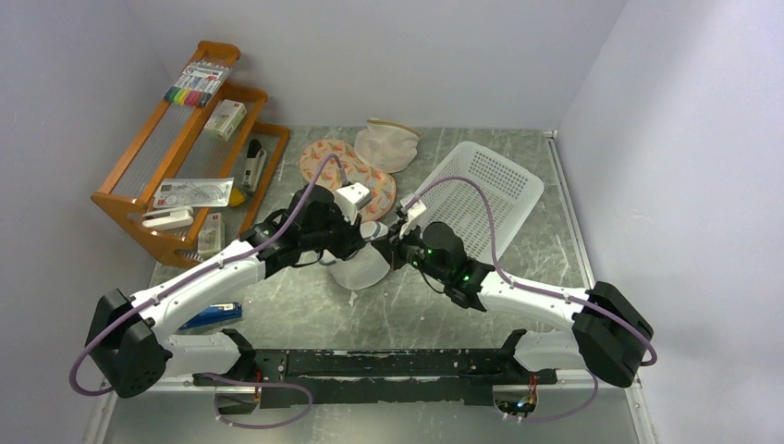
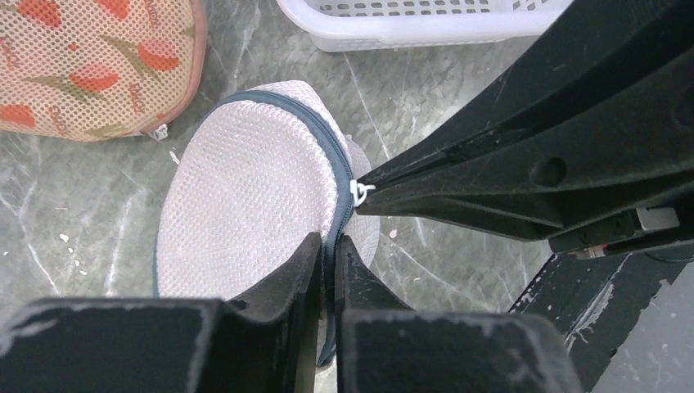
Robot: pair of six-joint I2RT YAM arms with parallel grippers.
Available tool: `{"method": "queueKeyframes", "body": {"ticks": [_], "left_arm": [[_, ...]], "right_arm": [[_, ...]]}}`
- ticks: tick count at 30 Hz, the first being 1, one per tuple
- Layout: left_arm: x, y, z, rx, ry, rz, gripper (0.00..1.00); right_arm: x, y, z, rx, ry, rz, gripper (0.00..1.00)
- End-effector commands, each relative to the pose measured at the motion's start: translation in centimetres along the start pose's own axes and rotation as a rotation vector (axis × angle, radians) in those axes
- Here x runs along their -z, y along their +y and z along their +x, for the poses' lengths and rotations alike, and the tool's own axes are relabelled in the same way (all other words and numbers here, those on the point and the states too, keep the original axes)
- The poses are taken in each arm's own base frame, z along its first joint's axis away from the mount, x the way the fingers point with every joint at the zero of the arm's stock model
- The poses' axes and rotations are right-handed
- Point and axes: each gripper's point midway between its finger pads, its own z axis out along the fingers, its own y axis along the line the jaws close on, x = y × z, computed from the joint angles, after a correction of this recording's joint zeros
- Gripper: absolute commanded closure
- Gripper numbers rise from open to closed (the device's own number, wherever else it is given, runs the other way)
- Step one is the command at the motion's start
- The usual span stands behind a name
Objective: Unzip the laundry bag and remove the bra
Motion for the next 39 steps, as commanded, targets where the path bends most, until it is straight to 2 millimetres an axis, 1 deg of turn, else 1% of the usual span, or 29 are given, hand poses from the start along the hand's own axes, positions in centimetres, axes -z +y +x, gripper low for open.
{"method": "queueKeyframes", "body": {"ticks": [1,5,8,11,15,17,18,19,21,24,26,27,29,32,34,39], "left_arm": [[1.1,0.4,-1.1,-0.069,-0.005,-0.021,0.86],[1.6,0.7,-0.8,-0.104,0.013,-0.034,0.92],[2.0,0.8,-0.8,-0.126,0.018,-0.039,0.93],[2.5,1.1,-0.6,-0.140,0.023,-0.051,0.93],[3.0,1.0,0.1,-0.156,0.037,-0.044,0.93],[3.1,0.8,0.4,-0.151,0.040,-0.033,0.93],[3.1,0.7,0.5,-0.147,0.041,-0.026,0.91],[3.0,0.6,0.5,-0.142,0.042,-0.020,0.83],[2.8,0.4,0.4,-0.130,0.046,-0.014,0.73],[2.5,0.1,-0.3,-0.118,0.041,0.000,0.57],[2.3,-0.4,-1.0,-0.119,0.025,0.023,0.49],[2.2,-0.5,-1.3,-0.120,0.016,0.028,0.47],[2.0,-0.4,-1.8,-0.122,0.006,0.020,0.48],[1.6,0.0,-2.2,-0.129,0.004,0.002,0.55],[1.3,0.1,-2.2,-0.130,0.012,-0.001,0.59],[0.9,-0.4,-1.9,-0.116,0.019,0.027,0.64]], "right_arm": [[-0.1,-1.3,-1.0,-0.021,-0.025,0.082,1.00],[-0.4,-3.4,-0.8,-0.074,-0.003,0.138,1.00],[-0.5,-5.0,-0.5,-0.121,0.013,0.152,1.00],[-0.5,-5.9,-0.3,-0.134,0.024,0.157,1.00],[-0.4,-6.5,-0.3,-0.130,0.026,0.159,1.00],[-0.3,-5.7,-0.7,-0.103,0.013,0.107,1.00],[-0.2,-4.9,-1.1,-0.084,-0.004,0.065,1.00],[-0.1,-4.2,-1.3,-0.070,-0.016,0.021,1.00],[0.2,-2.9,-1.7,-0.055,-0.036,-0.043,1.00],[0.5,-1.5,-2.1,-0.041,-0.047,-0.101,1.00],[0.5,-1.0,-2.1,-0.030,-0.050,-0.121,1.00],[0.6,-0.6,-2.2,-0.025,-0.051,-0.132,1.00],[0.6,-0.1,-2.3,-0.017,-0.048,-0.146,1.00],[0.7,0.8,-2.3,-0.005,-0.051,-0.167,1.00],[0.7,1.1,-2.2,-0.004,-0.047,-0.173,1.00],[0.7,2.0,-2.1,0.005,-0.044,-0.186,1.00]]}}
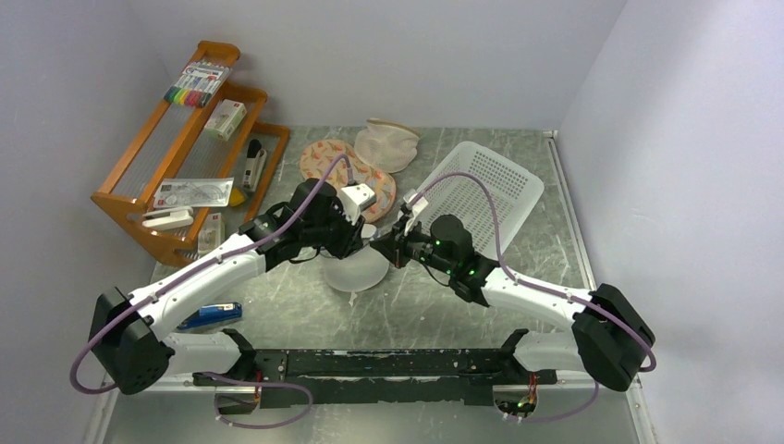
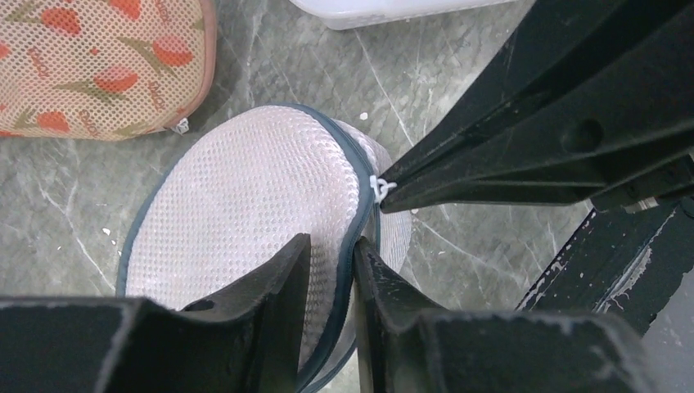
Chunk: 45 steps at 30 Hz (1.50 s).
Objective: Unzip the laundry bag and remove the bra
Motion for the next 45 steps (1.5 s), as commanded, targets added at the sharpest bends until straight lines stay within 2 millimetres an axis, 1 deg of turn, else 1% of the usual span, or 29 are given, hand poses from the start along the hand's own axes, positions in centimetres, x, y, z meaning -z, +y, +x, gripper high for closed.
{"method": "queueKeyframes", "body": {"ticks": [1,6,10,11,15,23,26,30,32,36,38,41,45], "left_arm": [[0.0,-0.6,-1.8,0.003,-0.051,0.034,0.65],[0.3,-0.6,-2.1,0.002,-0.063,0.030,0.75],[0.7,-0.4,-2.2,-0.002,-0.074,0.015,0.92],[0.8,-0.4,-2.2,-0.006,-0.077,0.014,0.93],[1.3,-0.1,-2.2,-0.019,-0.083,-0.003,0.93],[2.3,0.6,-1.9,-0.031,-0.096,-0.049,0.93],[2.6,0.7,-1.8,-0.032,-0.099,-0.058,0.93],[2.5,0.5,-1.5,-0.030,-0.087,-0.049,0.93],[2.3,0.5,-1.3,-0.031,-0.076,-0.043,0.90],[1.8,0.3,-1.2,-0.030,-0.060,-0.025,0.74],[1.6,0.2,-1.3,-0.031,-0.059,-0.017,0.71],[1.2,0.0,-1.5,-0.030,-0.054,-0.004,0.63],[0.7,-0.2,-1.7,-0.034,-0.042,0.011,0.57]], "right_arm": [[0.0,1.3,-1.6,0.033,-0.053,-0.034,1.00],[-0.2,1.3,-1.6,0.024,-0.052,-0.025,1.00],[-0.2,0.2,-1.3,-0.016,-0.052,0.033,1.00],[-0.3,-0.2,-1.2,-0.028,-0.049,0.050,1.00],[-0.2,-2.1,-0.8,-0.090,-0.040,0.100,1.00],[0.8,-5.3,-0.4,-0.208,-0.049,0.122,1.00],[0.9,-5.7,-0.2,-0.231,-0.048,0.109,1.00],[0.8,-5.1,-0.4,-0.206,-0.046,0.065,1.00],[0.8,-4.6,-0.7,-0.197,-0.050,0.041,1.00],[0.9,-3.6,-1.1,-0.178,-0.060,-0.010,1.00],[0.9,-2.9,-1.3,-0.165,-0.063,-0.040,1.00],[0.8,-1.8,-1.4,-0.144,-0.062,-0.082,1.00],[0.5,-0.4,-1.5,-0.114,-0.060,-0.123,1.00]]}}
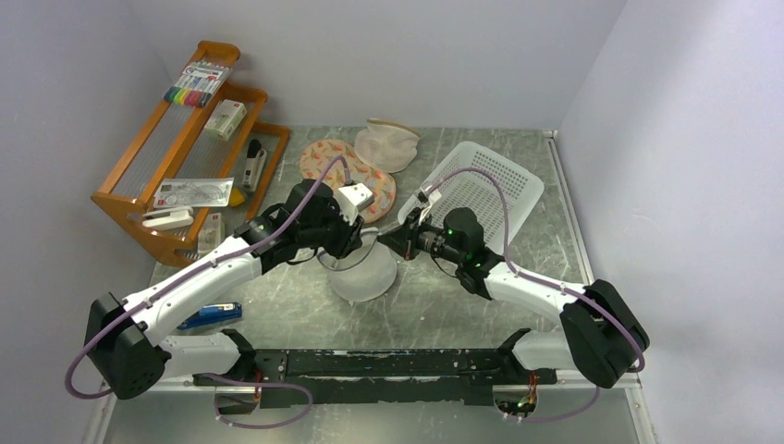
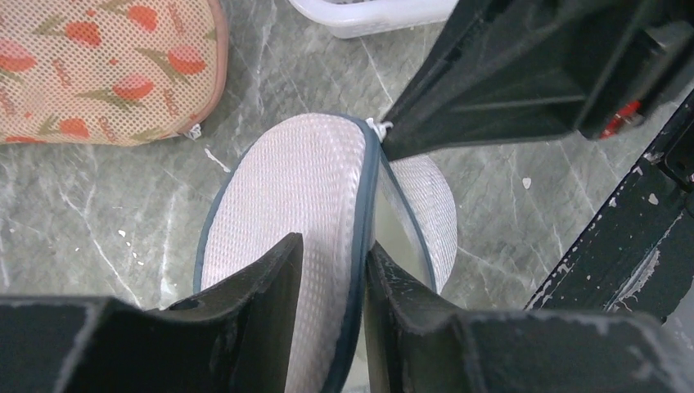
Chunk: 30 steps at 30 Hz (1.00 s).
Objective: Unzip the laundry bag and remove the bra
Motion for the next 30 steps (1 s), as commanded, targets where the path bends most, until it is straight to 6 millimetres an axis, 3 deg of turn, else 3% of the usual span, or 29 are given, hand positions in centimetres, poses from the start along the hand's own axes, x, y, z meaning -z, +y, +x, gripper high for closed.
{"method": "queueKeyframes", "body": {"ticks": [1,5,13,22,30], "left_arm": [[-0.2,-0.5,-1.2,-0.012,-0.008,0.032,0.55],[-0.5,-0.7,-1.4,-0.013,-0.006,0.043,0.53],[-0.2,-0.9,-1.3,-0.035,-0.023,0.044,0.72],[1.7,-0.7,-2.6,-0.093,-0.148,0.019,0.90],[3.2,0.0,-2.3,-0.099,-0.191,-0.034,0.93]], "right_arm": [[-0.3,2.6,-1.0,0.069,-0.032,-0.098,1.00],[-0.8,4.0,-0.7,0.098,-0.016,-0.128,1.00],[-1.3,4.2,-0.4,0.093,-0.016,-0.119,1.00],[-1.0,1.4,-0.7,-0.015,-0.033,-0.008,1.00],[-0.4,-1.5,-0.8,-0.181,-0.052,-0.036,1.00]]}}
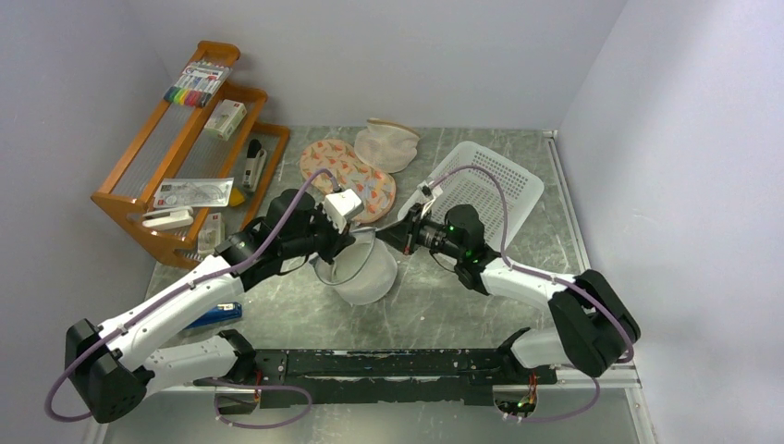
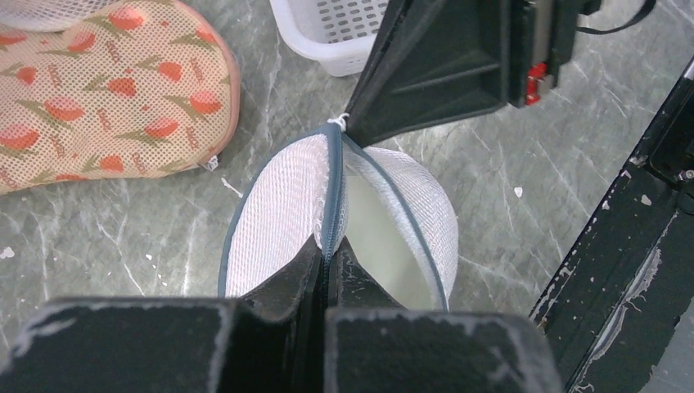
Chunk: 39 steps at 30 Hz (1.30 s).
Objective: Unzip the laundry bag and remove the bra
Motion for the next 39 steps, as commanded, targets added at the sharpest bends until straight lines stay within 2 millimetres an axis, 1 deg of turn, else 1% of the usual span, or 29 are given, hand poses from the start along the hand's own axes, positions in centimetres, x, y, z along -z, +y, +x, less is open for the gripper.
{"method": "queueKeyframes", "body": {"ticks": [1,3,7,10,12,15,18,20,22,25,30,35,39], "left_arm": [[0.9,0.8,-1.4,-0.030,-0.067,-0.051,0.93],[0.8,0.8,-1.2,-0.032,-0.060,-0.051,0.93],[0.4,0.9,-0.7,-0.034,-0.035,-0.050,0.93],[-0.2,0.8,-0.1,-0.033,0.000,-0.038,0.82],[-0.7,0.5,0.3,-0.031,0.024,-0.016,0.76],[-1.1,0.0,0.7,-0.032,0.045,0.017,0.65],[-1.0,-0.3,0.7,-0.033,0.039,0.034,0.54],[-0.9,-0.5,0.7,-0.035,0.027,0.044,0.49],[-0.8,-0.6,0.5,-0.036,0.014,0.047,0.48],[-0.9,-0.5,0.5,-0.034,0.018,0.040,0.50],[-1.1,-0.4,0.8,-0.030,0.038,0.037,0.65],[-1.0,-0.4,0.8,-0.031,0.034,0.035,0.75],[-0.8,-0.4,0.4,-0.034,0.019,0.030,0.84]], "right_arm": [[0.3,-2.4,0.0,-0.095,-0.017,0.017,1.00],[0.4,-2.7,-0.1,-0.100,-0.016,0.023,1.00],[0.3,-2.5,-0.4,-0.069,-0.009,0.017,1.00],[0.2,-2.0,-0.5,-0.047,-0.002,-0.005,1.00],[0.0,-1.4,-0.2,-0.028,0.011,-0.023,1.00],[-0.7,0.3,0.3,0.012,0.034,-0.061,1.00],[-1.4,1.9,0.8,0.060,0.045,-0.083,1.00],[-1.8,2.8,1.1,0.090,0.051,-0.091,1.00],[-2.3,3.8,1.4,0.117,0.061,-0.103,1.00],[-2.6,4.8,1.4,0.141,0.066,-0.118,1.00],[-2.3,4.9,1.2,0.140,0.051,-0.110,1.00],[-2.1,4.5,1.4,0.128,0.045,-0.094,1.00],[-2.0,3.1,1.3,0.099,0.034,-0.035,1.00]]}}
